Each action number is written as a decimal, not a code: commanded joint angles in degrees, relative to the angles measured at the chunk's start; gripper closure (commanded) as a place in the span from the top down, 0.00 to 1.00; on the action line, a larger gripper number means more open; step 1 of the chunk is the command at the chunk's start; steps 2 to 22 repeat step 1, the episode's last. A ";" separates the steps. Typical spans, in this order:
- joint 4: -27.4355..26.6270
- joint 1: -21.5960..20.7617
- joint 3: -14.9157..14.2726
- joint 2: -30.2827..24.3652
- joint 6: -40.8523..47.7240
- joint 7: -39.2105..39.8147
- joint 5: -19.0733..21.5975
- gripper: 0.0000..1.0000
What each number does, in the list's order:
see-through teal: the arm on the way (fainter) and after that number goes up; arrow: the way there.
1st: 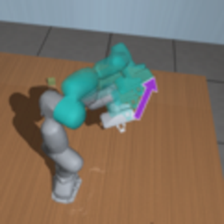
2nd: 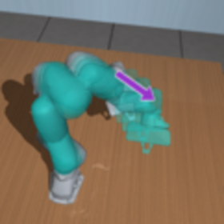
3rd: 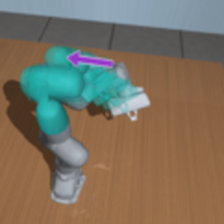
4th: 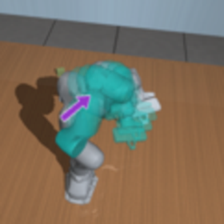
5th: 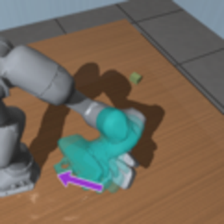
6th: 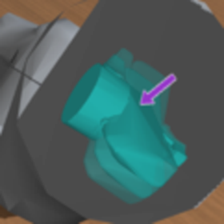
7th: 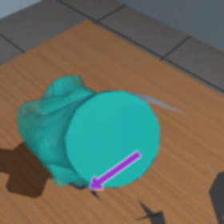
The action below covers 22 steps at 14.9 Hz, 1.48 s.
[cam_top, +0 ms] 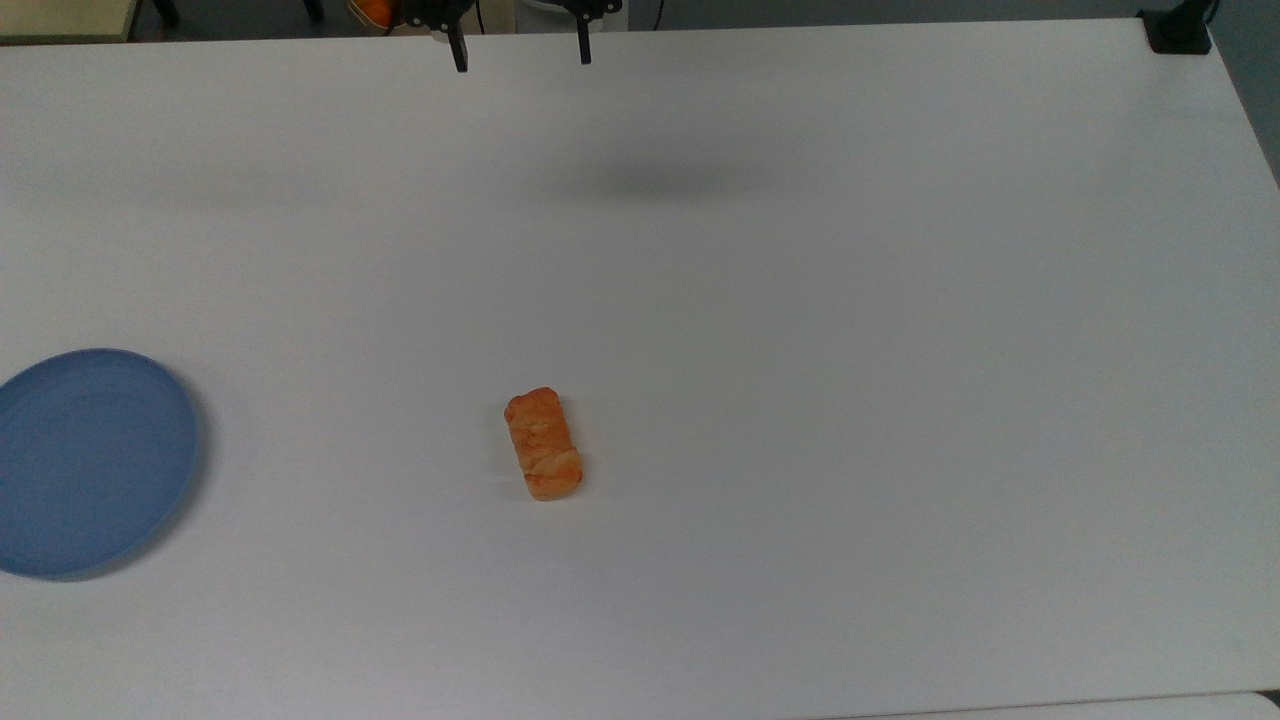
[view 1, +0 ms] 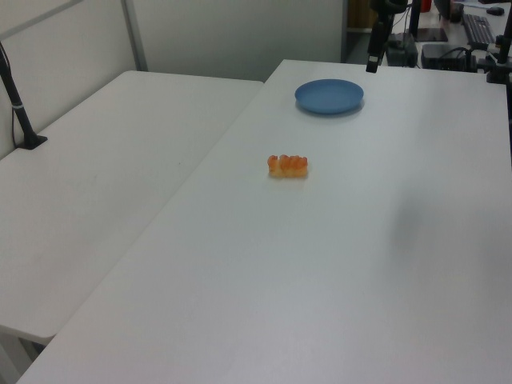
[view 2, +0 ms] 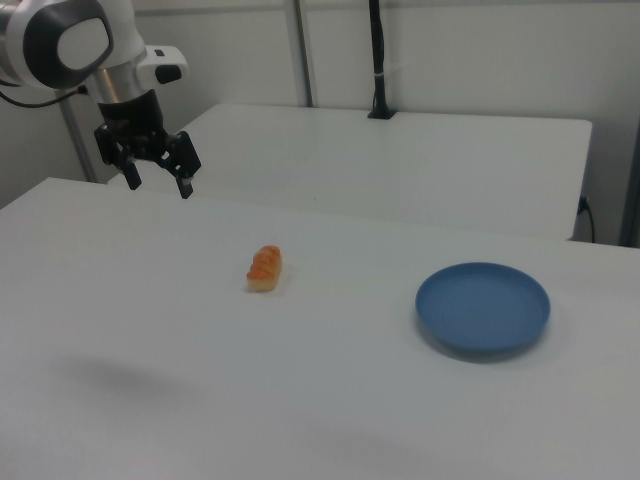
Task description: Put the bread on the table
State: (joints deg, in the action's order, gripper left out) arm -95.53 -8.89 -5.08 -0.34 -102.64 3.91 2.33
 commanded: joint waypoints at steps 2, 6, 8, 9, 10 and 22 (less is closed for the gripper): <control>-0.89 -0.16 0.24 -0.98 0.34 0.74 -0.58 1.00; -0.89 -0.16 0.24 -0.98 0.34 0.74 -0.58 1.00; -0.89 -0.16 0.24 -0.98 0.34 0.74 -0.58 1.00; -0.89 -0.16 0.24 -0.98 0.34 0.74 -0.58 1.00; -0.89 -0.16 0.24 -0.98 0.34 0.74 -0.58 1.00; -0.89 -0.16 0.24 -0.98 0.34 0.74 -0.58 1.00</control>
